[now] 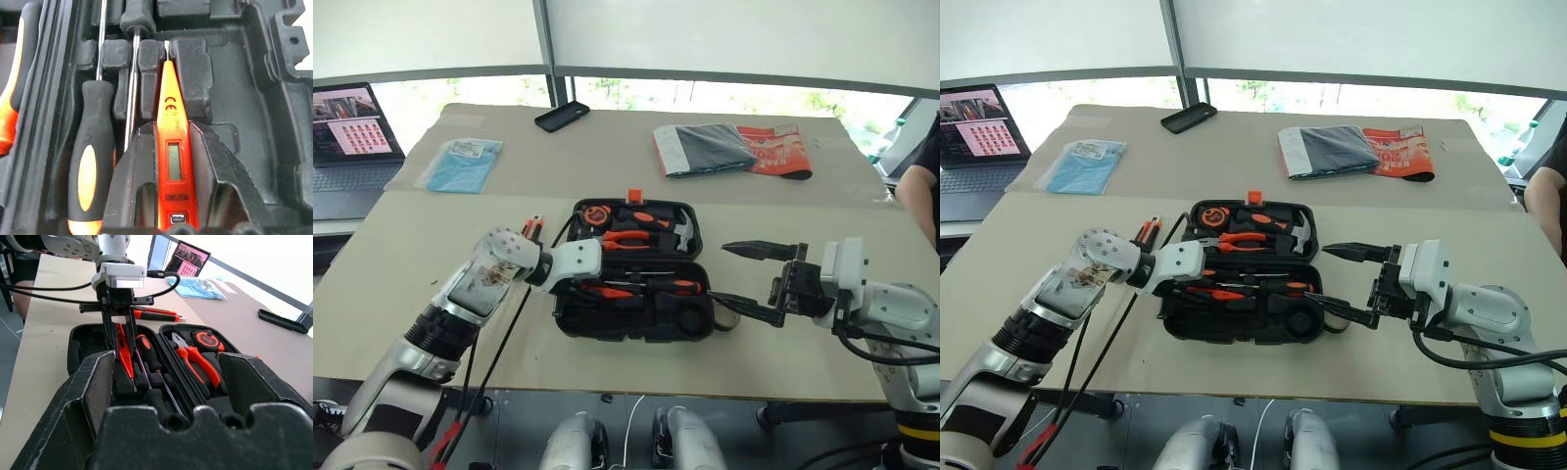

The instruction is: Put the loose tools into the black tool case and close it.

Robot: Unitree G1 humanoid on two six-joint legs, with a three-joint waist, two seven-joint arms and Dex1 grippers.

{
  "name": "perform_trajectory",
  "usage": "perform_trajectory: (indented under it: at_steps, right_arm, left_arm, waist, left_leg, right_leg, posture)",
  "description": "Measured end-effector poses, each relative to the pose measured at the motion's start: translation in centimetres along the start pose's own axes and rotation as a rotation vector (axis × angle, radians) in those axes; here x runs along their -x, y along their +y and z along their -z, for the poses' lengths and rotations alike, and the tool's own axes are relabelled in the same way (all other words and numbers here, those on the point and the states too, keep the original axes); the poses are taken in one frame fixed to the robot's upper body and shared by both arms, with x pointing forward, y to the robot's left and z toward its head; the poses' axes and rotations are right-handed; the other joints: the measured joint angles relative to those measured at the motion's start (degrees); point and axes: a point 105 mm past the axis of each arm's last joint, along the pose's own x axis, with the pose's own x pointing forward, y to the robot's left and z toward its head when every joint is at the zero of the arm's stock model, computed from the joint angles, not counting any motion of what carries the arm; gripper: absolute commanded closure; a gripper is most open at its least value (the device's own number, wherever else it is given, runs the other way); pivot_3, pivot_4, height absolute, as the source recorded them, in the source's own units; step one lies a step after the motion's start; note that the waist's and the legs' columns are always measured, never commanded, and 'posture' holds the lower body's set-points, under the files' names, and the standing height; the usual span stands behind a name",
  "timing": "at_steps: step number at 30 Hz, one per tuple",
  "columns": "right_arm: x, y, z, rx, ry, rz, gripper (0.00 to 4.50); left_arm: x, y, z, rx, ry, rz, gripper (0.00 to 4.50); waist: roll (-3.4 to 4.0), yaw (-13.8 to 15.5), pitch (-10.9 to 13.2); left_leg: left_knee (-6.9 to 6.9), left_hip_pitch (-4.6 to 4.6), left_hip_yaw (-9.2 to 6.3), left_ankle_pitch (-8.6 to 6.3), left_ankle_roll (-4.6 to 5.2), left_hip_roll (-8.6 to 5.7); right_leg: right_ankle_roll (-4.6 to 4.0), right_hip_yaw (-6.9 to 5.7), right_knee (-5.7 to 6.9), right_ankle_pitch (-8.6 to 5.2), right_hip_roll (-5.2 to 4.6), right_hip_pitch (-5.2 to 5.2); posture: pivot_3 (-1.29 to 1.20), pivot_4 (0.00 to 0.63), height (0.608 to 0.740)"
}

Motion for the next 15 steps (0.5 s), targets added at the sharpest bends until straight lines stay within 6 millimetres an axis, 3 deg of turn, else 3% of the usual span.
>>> perform_trajectory:
  at_steps: [3,10,13,15]
  right_arm:
    - [0.0,-0.1,0.1,-0.007,0.002,-0.002,0.61]
    - [0.2,-0.1,0.7,-0.033,0.015,-0.018,0.61]
    - [0.1,0.0,1.0,-0.044,0.015,-0.021,0.61]
    - [-0.1,0.2,1.1,-0.054,0.009,-0.028,0.61]
  left_arm:
    - [0.1,-0.4,0.5,0.023,-0.065,-0.005,1.89]
    - [4.0,1.4,-1.8,0.009,-0.361,-0.140,1.89]
    - [4.6,1.6,-2.4,-0.016,-0.411,-0.168,2.58]
    - [4.3,1.7,-2.4,-0.007,-0.451,-0.183,3.36]
  waist:
    - [0.00,-0.2,0.0]
    - [-0.02,0.1,0.0]
    - [-0.02,0.1,0.0]
    - [-0.02,0.1,0.0]
  left_leg:
    - [0.00,0.01,0.02,0.00,0.00,0.01]
    - [0.32,-0.05,-0.02,-0.03,0.06,0.03]
    - [0.38,-0.06,-0.01,-0.07,0.13,0.02]
    - [0.38,-0.06,-0.01,-0.08,0.14,0.01]
  right_leg:
    - [0.00,0.04,-0.01,0.00,0.00,-0.02]
    - [0.03,-0.06,0.12,0.03,-0.11,0.04]
    - [0.11,-0.03,0.10,0.08,-0.13,0.06]
    - [0.12,-0.02,0.10,0.08,-0.13,0.06]
  posture:
    - [0.00,0.150,0.740]
    - [0.00,0.150,0.740]
    - [0.00,0.150,0.740]
    - [0.00,0.150,0.740]
